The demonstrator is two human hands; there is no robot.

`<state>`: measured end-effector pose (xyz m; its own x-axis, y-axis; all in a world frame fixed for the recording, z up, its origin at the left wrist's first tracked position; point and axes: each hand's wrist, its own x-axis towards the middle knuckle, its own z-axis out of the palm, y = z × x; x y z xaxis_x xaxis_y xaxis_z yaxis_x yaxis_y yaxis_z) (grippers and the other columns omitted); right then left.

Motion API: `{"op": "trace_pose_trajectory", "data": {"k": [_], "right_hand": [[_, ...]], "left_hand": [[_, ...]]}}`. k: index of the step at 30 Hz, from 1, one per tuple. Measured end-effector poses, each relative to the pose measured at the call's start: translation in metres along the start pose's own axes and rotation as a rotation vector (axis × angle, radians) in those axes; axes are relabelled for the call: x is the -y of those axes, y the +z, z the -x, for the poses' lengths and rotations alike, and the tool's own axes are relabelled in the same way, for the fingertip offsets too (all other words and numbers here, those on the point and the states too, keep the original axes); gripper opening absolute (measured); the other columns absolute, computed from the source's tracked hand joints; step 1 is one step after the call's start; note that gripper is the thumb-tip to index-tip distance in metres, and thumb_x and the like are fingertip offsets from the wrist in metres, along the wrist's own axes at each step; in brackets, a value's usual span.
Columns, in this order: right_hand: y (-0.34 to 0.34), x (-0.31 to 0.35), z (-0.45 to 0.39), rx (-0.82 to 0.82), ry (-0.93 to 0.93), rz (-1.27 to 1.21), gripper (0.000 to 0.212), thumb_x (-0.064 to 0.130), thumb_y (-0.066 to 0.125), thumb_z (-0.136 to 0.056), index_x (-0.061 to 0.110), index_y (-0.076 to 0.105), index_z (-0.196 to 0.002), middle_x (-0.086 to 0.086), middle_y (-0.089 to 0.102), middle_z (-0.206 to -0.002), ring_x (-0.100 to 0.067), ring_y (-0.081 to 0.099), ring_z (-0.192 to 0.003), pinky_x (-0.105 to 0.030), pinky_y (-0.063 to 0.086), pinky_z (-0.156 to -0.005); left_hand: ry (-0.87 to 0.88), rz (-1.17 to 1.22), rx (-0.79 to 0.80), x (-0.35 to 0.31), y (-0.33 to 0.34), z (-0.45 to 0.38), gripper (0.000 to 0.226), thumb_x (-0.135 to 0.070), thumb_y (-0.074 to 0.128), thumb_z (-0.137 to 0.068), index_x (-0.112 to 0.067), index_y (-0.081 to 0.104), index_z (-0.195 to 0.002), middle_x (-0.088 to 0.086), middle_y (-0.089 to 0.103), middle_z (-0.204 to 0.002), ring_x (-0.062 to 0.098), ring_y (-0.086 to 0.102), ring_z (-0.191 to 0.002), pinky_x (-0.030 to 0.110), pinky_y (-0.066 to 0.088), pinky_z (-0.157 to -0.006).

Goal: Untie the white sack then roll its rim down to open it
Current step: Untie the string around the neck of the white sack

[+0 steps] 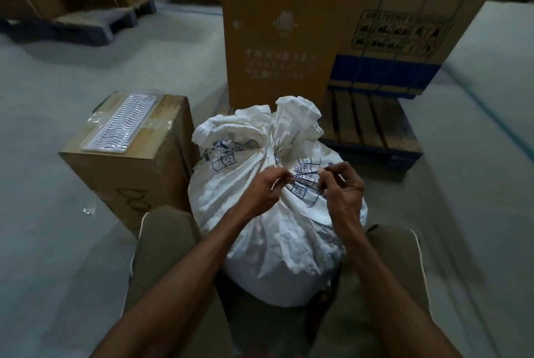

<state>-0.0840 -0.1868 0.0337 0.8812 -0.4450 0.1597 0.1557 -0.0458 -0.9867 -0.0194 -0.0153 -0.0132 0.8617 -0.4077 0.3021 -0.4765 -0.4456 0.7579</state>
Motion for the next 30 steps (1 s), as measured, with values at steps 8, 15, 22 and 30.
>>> {"op": "trace_pose_trajectory", "data": {"k": [8, 15, 22, 30], "right_hand": [[-0.030, 0.044, 0.036, -0.152, 0.076, -0.109, 0.010, 0.008, 0.068, -0.092, 0.003, 0.064, -0.084, -0.014, 0.059, -0.067, -0.019, 0.054, -0.056, -0.031, 0.046, -0.052], [-0.001, 0.065, 0.053, -0.249, 0.075, -0.071, 0.012, 0.014, 0.068, -0.087, 0.010, 0.073, -0.077, -0.009, 0.064, -0.064, -0.022, 0.058, -0.056, -0.031, 0.046, -0.050], [0.052, 0.064, 0.029, -0.224, 0.018, 0.102, 0.012, 0.021, 0.070, -0.090, 0.015, 0.072, -0.080, 0.003, 0.072, -0.075, -0.013, 0.068, -0.071, -0.031, 0.059, -0.067], [0.154, 0.077, -0.043, 0.041, 0.072, 0.188, 0.004, 0.011, 0.071, -0.091, 0.008, 0.072, -0.090, -0.007, 0.074, -0.084, -0.018, 0.070, -0.069, -0.031, 0.058, -0.063]], "left_hand": [[0.010, -0.014, -0.040, -0.058, -0.047, 0.064, 0.030, 0.009, 0.053, -0.092, -0.015, 0.071, -0.090, -0.011, 0.059, -0.068, 0.010, 0.056, -0.063, 0.028, 0.046, -0.062], [0.086, -0.255, -0.044, -0.085, -0.088, 0.094, 0.026, 0.001, 0.057, -0.087, -0.020, 0.073, -0.089, -0.001, 0.073, -0.076, 0.015, 0.066, -0.065, 0.039, 0.054, -0.061], [0.106, -0.356, -0.075, -0.078, -0.127, 0.086, 0.025, 0.009, 0.056, -0.081, -0.014, 0.064, -0.081, -0.003, 0.064, -0.074, 0.014, 0.058, -0.065, 0.035, 0.054, -0.062], [-0.191, -0.192, -0.318, -0.021, -0.180, 0.064, 0.008, -0.022, 0.061, -0.101, -0.020, 0.067, -0.098, -0.009, 0.067, -0.072, 0.003, 0.060, -0.058, 0.021, 0.045, -0.055]]}}
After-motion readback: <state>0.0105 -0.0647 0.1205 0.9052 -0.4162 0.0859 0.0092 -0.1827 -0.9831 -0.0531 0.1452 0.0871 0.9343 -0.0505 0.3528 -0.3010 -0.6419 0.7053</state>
